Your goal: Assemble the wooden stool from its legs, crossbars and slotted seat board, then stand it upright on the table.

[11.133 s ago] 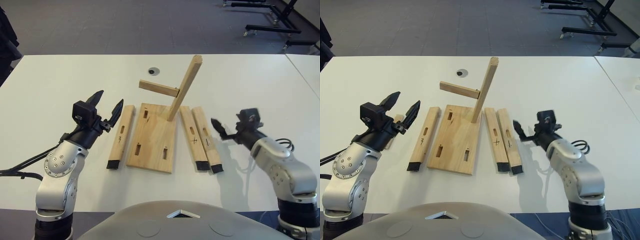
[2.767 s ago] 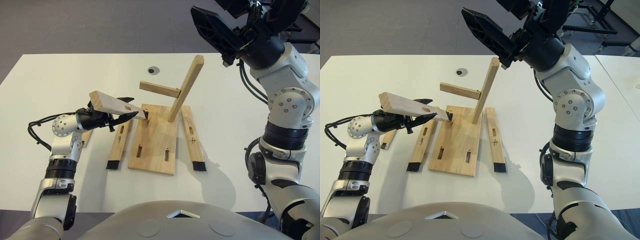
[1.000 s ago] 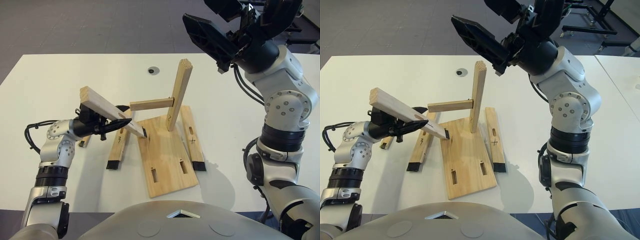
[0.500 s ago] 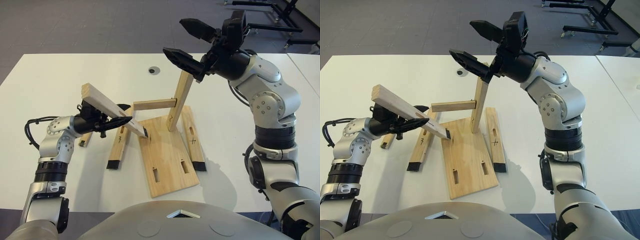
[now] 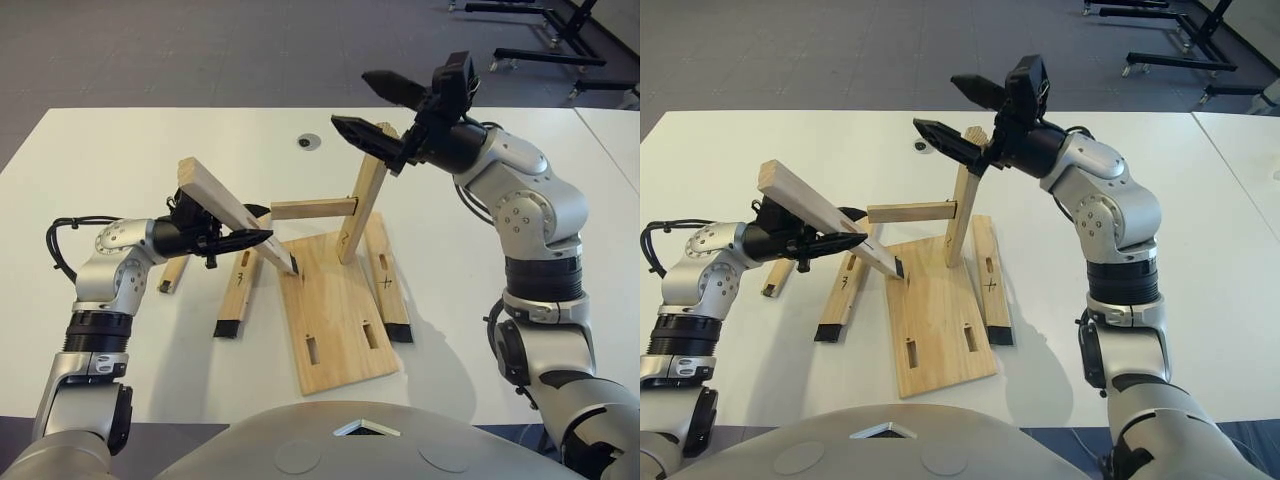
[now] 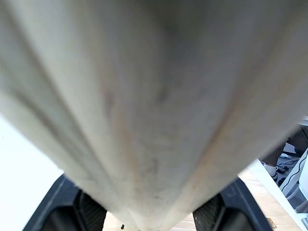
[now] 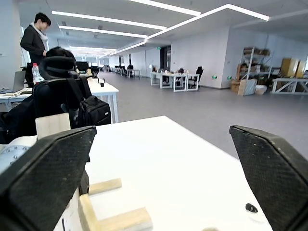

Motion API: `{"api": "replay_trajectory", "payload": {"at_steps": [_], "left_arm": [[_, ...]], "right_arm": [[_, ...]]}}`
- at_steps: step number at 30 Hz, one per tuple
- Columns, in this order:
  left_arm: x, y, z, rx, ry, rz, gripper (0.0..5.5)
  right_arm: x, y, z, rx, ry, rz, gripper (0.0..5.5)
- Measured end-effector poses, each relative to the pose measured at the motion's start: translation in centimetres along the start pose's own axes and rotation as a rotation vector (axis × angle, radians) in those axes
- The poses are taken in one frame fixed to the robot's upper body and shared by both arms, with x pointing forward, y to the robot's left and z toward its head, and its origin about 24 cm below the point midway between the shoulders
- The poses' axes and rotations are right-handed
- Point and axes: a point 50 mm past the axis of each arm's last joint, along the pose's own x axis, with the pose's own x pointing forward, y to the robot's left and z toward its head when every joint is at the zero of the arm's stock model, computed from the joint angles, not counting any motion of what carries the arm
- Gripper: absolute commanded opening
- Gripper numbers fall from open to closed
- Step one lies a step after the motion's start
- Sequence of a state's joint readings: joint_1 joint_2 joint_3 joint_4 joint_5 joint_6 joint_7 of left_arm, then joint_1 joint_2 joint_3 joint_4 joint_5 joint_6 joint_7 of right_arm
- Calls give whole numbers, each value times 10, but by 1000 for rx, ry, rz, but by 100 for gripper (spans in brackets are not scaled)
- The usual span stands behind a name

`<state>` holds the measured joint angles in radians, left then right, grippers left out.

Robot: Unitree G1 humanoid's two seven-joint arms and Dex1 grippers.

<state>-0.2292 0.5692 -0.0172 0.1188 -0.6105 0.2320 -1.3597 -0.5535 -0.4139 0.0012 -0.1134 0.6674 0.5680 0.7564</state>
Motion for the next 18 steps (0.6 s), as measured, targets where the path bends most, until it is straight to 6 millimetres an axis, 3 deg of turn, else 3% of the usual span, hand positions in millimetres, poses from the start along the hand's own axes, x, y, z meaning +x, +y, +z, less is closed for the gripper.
{"api": "replay_trajectory", "payload": {"at_steps": [18], "left_arm": [[7,0,8,-29,77,22,203]], "right_arm": [[-3,3,-5,26,38,-10,509]]}}
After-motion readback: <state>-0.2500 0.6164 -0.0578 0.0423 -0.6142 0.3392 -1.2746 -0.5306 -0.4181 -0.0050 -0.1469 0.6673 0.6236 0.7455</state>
